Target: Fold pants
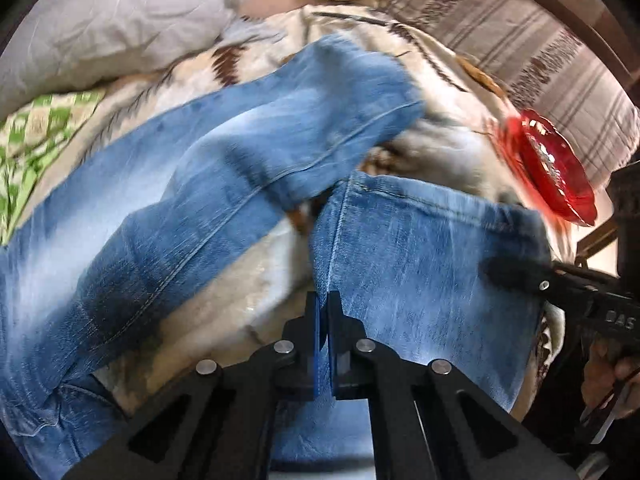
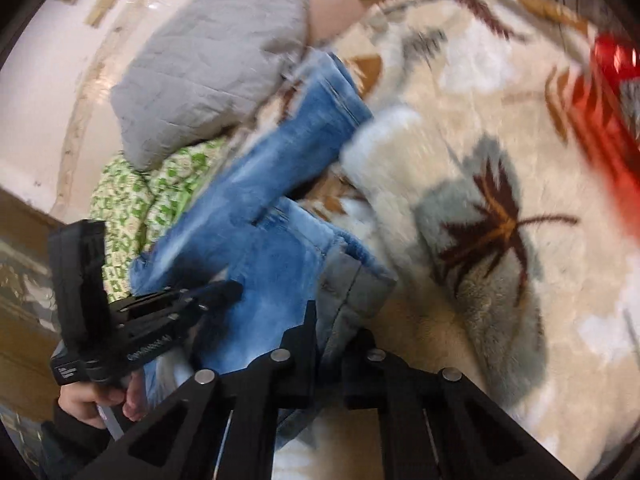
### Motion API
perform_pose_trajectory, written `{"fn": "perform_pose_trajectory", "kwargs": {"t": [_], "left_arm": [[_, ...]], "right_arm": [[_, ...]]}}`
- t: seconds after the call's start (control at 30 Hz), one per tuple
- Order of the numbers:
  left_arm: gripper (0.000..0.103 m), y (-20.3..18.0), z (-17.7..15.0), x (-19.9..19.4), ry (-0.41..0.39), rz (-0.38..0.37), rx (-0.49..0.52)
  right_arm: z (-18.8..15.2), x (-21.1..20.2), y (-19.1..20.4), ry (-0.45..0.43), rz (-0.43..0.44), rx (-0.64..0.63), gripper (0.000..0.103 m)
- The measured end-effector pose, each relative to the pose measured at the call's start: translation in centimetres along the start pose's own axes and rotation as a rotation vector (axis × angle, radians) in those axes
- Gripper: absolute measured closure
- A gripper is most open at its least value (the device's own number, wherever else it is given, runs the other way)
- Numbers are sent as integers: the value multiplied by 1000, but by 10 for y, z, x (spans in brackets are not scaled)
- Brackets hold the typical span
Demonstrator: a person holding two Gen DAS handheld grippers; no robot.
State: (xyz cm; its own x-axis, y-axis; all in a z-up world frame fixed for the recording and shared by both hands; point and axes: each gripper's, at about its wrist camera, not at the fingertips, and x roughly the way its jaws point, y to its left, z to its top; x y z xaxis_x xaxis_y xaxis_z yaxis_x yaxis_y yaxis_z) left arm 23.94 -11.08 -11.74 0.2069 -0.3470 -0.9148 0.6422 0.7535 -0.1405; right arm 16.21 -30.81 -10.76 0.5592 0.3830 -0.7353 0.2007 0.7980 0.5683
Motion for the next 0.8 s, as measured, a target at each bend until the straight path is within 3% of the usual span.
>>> {"fn": "perform_pose_trajectory", "kwargs": {"t": [0.1, 0.23, 0.33, 0.4, 0.53, 0.67, 0.7, 0.73, 0.77, 0.8], "left_arm": [[101, -23, 10, -15, -55, -18, 37], [101, -60, 39, -40, -173, -70, 88], [101, -86, 66, -29, -146, -64, 147], [100, -97, 75, -14, -103, -48, 173], [99, -101, 85, 33, -2, -17, 150], [95, -101, 79, 47, 20, -3, 123], [92, -100, 78, 45, 17, 5, 117], [76, -99, 78, 42, 14, 29, 109], [46, -97, 77, 37, 9, 52, 94], [29, -92, 74, 29, -5, 70, 68]], "right_arm": [[-3, -28, 10, -63, 8, -49, 96], [-13, -83, 8, -210, -19, -89, 97], [-24, -107, -4, -284, -54, -54, 97], [-29, -108, -16, -285, -75, -21, 97], [-27, -84, -56, -179, -114, 90, 97], [-23, -71, -65, -117, -156, 106, 88], [-22, -70, -65, -107, -177, 101, 79], [-22, -71, -66, -106, -192, 98, 60], [-21, -75, -65, -113, -218, 93, 45], [-22, -80, -66, -128, -225, 93, 24]]}}
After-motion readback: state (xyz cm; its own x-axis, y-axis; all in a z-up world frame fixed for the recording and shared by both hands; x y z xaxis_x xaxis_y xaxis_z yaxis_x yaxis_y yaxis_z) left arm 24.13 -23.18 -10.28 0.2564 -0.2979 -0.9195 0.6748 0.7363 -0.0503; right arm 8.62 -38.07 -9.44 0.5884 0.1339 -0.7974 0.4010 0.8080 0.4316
